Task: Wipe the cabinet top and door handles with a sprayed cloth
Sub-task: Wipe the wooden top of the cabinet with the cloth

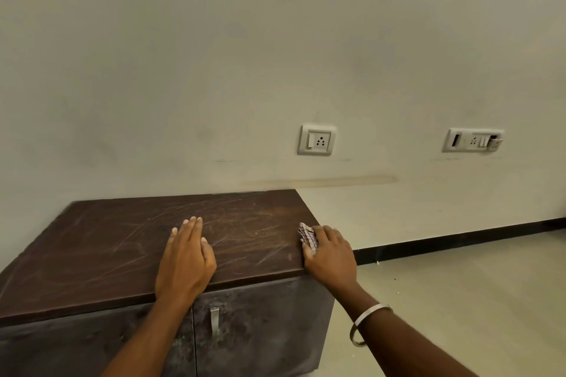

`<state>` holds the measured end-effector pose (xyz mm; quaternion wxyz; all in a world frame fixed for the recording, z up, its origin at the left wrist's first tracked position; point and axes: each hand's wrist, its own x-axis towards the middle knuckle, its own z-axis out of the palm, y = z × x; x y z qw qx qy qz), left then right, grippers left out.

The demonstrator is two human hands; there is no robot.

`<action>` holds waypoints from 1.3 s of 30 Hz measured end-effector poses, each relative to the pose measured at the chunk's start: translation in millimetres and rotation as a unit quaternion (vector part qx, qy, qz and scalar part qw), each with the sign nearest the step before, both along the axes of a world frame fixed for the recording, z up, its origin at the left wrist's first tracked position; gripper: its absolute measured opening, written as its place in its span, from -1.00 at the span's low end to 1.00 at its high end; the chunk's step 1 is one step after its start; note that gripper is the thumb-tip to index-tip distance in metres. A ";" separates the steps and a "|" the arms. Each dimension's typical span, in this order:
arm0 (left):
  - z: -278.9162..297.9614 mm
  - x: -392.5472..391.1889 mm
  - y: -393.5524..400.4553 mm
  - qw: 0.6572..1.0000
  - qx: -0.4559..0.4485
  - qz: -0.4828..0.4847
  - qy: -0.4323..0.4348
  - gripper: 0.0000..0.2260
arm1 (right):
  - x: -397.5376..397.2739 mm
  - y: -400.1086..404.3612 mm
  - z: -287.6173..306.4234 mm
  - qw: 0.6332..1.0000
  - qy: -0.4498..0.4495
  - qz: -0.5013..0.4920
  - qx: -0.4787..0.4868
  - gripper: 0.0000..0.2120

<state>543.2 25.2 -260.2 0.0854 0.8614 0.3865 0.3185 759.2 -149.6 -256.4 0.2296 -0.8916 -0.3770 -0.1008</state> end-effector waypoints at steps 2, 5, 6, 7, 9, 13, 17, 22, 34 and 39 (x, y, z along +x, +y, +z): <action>0.5 0.0 -0.4 1.000 0.000 0.001 0.001 -0.42 | -13.4 6.5 -0.7 1.000 -0.001 0.009 -0.004 -0.47; 0.2 -0.5 -0.1 1.000 -0.001 0.000 -0.001 -0.42 | -40.2 21.1 -0.9 1.000 0.005 0.029 -0.010 -0.45; 0.2 -0.5 0.0 1.000 -0.001 0.000 -0.002 -0.43 | -50.0 26.3 -0.5 0.999 0.001 0.037 -0.008 -0.45; 0.2 -0.8 0.0 1.000 -0.002 -0.001 -0.003 -0.43 | -59.9 31.7 -0.3 0.999 -0.003 0.046 -0.004 -0.45; 0.3 -1.2 -0.2 1.000 -0.003 -0.002 -0.006 -0.42 | -76.8 41.0 -0.6 0.998 -0.007 0.062 0.000 -0.44; 1.1 -2.6 0.9 1.000 -0.011 -0.008 -0.017 -0.42 | -85.4 48.6 -1.2 0.996 -0.001 0.089 -0.010 -0.44; 0.4 -10.1 4.5 1.000 -0.006 -0.013 -0.013 -0.43 | -67.5 39.0 -0.5 0.995 -0.004 0.098 -0.016 -0.46; 0.1 -31.3 15.0 1.000 -0.007 0.015 -0.008 -0.43 | -35.2 17.9 0.7 0.999 0.014 0.030 -0.024 -0.44; -0.6 -32.0 12.3 1.000 -0.003 0.031 0.000 -0.46 | -76.8 42.5 6.5 0.996 0.002 0.081 -0.048 -0.43; -1.0 -32.6 13.1 0.999 -0.007 0.037 -0.006 -0.48 | -67.0 45.0 5.6 0.991 -0.002 0.113 -0.076 -0.44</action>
